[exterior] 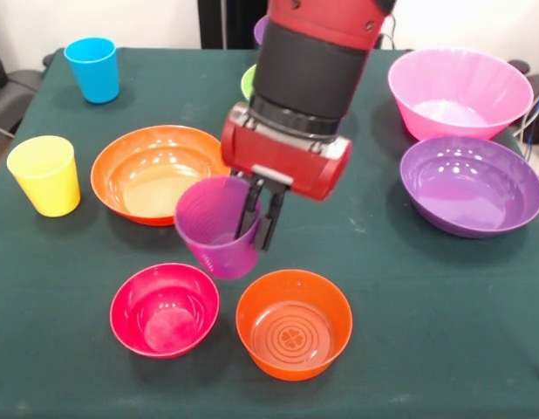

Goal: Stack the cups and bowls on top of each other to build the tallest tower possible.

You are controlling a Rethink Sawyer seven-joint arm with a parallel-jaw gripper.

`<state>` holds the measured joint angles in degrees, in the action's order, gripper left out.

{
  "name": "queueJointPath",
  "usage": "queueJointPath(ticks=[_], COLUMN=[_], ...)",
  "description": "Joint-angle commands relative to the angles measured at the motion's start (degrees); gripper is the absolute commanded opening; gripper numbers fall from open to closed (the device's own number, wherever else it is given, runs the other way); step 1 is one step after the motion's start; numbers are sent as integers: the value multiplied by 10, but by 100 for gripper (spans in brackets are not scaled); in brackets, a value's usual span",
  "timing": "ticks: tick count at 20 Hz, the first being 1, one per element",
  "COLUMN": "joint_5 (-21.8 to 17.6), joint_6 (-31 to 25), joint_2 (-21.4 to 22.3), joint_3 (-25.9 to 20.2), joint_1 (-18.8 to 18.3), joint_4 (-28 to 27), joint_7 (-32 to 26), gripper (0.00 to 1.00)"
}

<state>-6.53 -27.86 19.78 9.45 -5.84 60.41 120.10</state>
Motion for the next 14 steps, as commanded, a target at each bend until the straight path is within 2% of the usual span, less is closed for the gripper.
queueJointPath(ticks=[1, 14], joint_5=[-69, -111], joint_6=[-33, -29], joint_2=[-45, -41], joint_3=[-118, -144], joint_1=[-31, -43], joint_4=[-28, -22], joint_7=[-185, -157], gripper=[0, 0])
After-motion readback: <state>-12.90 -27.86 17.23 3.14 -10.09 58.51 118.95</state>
